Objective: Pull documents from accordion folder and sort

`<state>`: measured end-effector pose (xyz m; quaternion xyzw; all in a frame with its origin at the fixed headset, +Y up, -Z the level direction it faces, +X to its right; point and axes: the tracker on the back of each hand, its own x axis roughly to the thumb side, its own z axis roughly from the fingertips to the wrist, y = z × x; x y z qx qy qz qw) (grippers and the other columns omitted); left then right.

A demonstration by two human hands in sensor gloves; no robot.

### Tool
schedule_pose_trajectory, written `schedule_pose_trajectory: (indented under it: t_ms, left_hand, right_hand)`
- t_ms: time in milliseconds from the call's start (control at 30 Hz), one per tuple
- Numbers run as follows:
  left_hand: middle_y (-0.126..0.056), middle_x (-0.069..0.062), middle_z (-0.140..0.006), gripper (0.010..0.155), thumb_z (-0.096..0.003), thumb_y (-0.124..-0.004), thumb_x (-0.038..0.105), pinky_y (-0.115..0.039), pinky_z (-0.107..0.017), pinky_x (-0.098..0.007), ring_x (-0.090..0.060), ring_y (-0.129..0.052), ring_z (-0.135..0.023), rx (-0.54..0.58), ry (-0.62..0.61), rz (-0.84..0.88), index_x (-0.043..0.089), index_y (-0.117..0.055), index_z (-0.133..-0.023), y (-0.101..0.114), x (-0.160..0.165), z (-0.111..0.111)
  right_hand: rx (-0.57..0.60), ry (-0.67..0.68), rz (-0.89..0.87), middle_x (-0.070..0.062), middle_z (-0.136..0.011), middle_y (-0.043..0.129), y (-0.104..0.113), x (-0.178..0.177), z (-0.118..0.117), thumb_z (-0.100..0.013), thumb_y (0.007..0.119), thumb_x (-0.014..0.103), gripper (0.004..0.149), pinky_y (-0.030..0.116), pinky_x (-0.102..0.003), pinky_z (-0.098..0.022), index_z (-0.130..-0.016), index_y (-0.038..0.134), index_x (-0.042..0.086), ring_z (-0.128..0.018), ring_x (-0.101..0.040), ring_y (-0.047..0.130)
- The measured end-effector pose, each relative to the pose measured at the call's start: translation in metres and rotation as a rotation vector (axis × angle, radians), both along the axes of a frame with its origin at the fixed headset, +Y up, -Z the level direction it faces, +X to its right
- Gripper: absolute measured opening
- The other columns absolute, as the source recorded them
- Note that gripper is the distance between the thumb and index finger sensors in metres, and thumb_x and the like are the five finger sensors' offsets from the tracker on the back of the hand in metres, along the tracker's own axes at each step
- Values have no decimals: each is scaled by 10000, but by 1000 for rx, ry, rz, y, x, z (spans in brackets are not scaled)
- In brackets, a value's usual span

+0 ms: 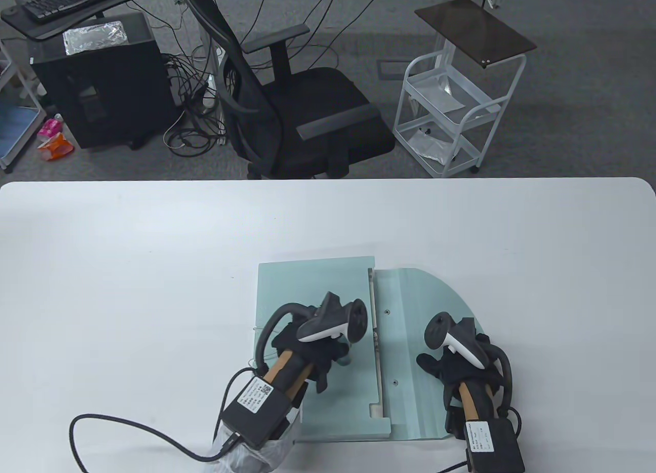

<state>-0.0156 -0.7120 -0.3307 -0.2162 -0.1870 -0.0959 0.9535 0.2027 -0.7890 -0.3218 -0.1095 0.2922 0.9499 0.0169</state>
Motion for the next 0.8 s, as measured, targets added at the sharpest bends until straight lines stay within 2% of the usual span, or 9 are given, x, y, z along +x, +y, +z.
schedule_pose_trajectory:
  t_ms: [100,267,400,500,567,600,633,700,800]
  left_hand:
    - [-341,-33,-1278,696,-564,-626,537,-329,-849,-585,-332,-395,-1195,62,-93,-17,317,-405,-1186,-5,31,2]
    - [-284,2,-1290,652,-566,-580,571,-236,-854,-587,-320,-246,-1213,52,-107,-107,341,-498,-1171,-17,63,1]
    - [-333,6,-1285,609,-561,-581,580,-259,-848,-606,-322,-264,-1213,119,-97,-157,260,-691,-1067,-20,69,0]
    - [-414,14,-1259,460,-585,-635,478,-333,-845,-593,-319,-353,-1197,224,-91,-141,218,-746,-948,-16,69,3]
    - [-419,-20,-1255,429,-591,-647,451,-393,-838,-588,-332,-407,-1185,232,-86,-146,225,-731,-945,-13,69,4]
    - [-389,-33,-1259,460,-601,-645,433,-444,-824,-585,-354,-457,-1168,224,-70,-132,248,-652,-1023,-12,69,5]
    - [-359,-82,-1259,597,-606,-644,435,-498,-802,-584,-379,-516,-1145,222,-49,-129,245,-473,-1146,-9,66,5]
    - [-309,-202,-1252,804,-622,-597,523,-529,-787,-579,-437,-558,-1112,226,49,-192,149,-195,-1209,-3,60,4]
    - [-477,-315,-1181,933,-618,-545,614,-664,-711,-547,-432,-756,-990,161,184,-156,-42,-199,-1184,3,49,0]
  right_hand:
    - [3,0,-2,-294,-1070,86,0,0,0,-407,496,560,876,353,-679,-720,-999,63,80,-952,-595,184]
    - [3,2,-3,-295,-1070,87,0,0,0,-408,497,560,877,355,-679,-719,-999,64,79,-952,-597,184]
    - [1,2,-5,-295,-1069,87,0,0,0,-408,498,561,877,355,-680,-719,-999,64,78,-952,-596,183]
    - [0,2,-6,-295,-1070,87,0,0,0,-409,498,561,876,355,-680,-719,-999,64,79,-951,-597,184]
    - [0,2,-7,-294,-1070,87,0,0,0,-409,498,561,877,355,-679,-720,-999,64,79,-951,-597,184]
    - [1,3,-7,-295,-1069,87,0,0,0,-409,498,561,878,356,-679,-719,-999,63,79,-952,-595,184]
    - [2,2,-7,-294,-1070,87,0,0,0,-408,499,562,878,356,-680,-719,-999,63,79,-952,-596,184]
    - [2,2,-8,-293,-1069,87,0,0,0,-408,499,562,878,356,-679,-720,-999,63,81,-952,-595,183]
    - [3,2,-7,-292,-1069,86,0,0,0,-408,499,562,878,356,-679,-720,-998,62,82,-953,-594,182]
